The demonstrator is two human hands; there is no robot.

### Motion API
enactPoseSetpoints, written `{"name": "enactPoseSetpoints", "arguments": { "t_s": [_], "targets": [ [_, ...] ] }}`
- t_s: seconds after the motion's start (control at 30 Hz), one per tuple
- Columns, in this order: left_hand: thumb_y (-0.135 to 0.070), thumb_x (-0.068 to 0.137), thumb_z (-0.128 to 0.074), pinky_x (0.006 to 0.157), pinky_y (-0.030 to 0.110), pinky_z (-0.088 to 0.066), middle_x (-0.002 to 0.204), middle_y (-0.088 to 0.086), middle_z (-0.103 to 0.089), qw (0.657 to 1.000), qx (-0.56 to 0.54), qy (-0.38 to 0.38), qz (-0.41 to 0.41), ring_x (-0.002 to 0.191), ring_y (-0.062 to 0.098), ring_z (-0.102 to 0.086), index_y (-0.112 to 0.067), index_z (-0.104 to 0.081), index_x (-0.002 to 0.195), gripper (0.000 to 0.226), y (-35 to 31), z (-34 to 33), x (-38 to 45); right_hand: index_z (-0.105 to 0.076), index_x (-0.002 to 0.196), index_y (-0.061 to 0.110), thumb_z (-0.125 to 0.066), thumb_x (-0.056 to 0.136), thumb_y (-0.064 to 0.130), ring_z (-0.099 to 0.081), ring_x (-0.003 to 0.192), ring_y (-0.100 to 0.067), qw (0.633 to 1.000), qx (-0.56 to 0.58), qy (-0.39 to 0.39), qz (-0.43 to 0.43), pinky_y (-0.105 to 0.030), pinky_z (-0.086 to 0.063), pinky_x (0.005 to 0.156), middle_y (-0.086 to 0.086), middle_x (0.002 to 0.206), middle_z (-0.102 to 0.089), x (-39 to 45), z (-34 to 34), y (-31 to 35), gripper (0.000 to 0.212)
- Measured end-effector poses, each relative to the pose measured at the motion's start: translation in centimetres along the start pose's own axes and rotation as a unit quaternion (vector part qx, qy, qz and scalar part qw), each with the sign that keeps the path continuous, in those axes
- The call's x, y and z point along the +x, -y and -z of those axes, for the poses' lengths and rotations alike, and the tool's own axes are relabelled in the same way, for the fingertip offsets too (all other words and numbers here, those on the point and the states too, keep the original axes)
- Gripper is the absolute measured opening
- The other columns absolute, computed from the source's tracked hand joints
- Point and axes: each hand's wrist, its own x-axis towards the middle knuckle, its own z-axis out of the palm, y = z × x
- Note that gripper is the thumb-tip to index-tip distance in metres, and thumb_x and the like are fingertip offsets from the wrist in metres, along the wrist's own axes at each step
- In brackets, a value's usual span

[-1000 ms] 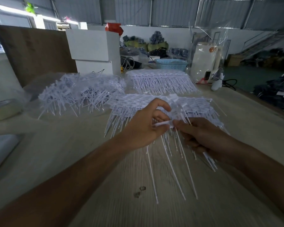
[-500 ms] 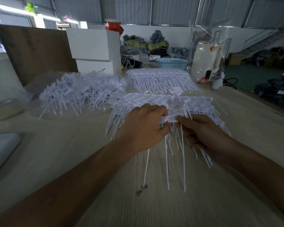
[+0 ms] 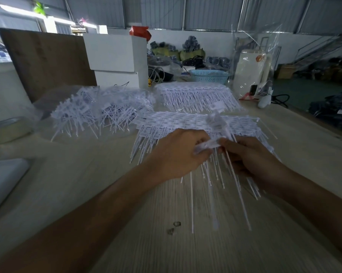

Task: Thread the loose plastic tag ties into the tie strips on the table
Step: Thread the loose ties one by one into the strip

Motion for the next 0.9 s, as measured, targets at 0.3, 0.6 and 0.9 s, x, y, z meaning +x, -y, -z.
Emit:
{"name": "enactPoseSetpoints", "arguments": {
  "t_s": [0.3,0.6,0.9],
  "targets": [
    [-0.028,0.098,-0.057,0.081,0.037,-0.051,0.113,-0.003,-0.069,0.996,0.07,-0.038,-0.036,0.104,0.022,-0.062,-0.023,-0.063,0.126,0.029,0.8,-1.1,-0.5,-0.063,0.065,0.023,-0.056,0.1,0.037,-0.023,0.042,-0.009,0.999,0.036,0.018,-0.019,-0.02,-0.02,0.039,0.007,0.052,-0.028,0.2,0.5,0.0,0.038],
    [-0.014,0.102,-0.048,0.075,0.043,-0.051,0.083,0.009,-0.069,0.996,-0.081,-0.004,-0.04,0.078,0.026,-0.065,-0.004,-0.069,0.094,0.025,1.5,-0.6,0.1,-0.061,0.075,0.02,-0.05,0.102,0.028,-0.027,0.044,-0.01,0.996,-0.035,0.056,0.055,-0.022,-0.023,0.041,0.006,0.051,-0.035,-0.6,0.2,0.9,0.03],
    [-0.016,0.097,-0.062,0.07,0.026,-0.055,0.076,-0.024,-0.07,0.986,-0.165,-0.013,0.009,0.066,0.008,-0.07,-0.01,-0.075,0.101,0.014,1.5,-0.7,0.1,-0.058,0.076,0.018,-0.054,0.094,0.038,-0.029,0.044,-0.013,0.993,-0.065,0.039,0.088,-0.025,-0.024,0.041,0.001,0.052,-0.037,-0.3,0.2,0.5,0.028]
  ]
}}
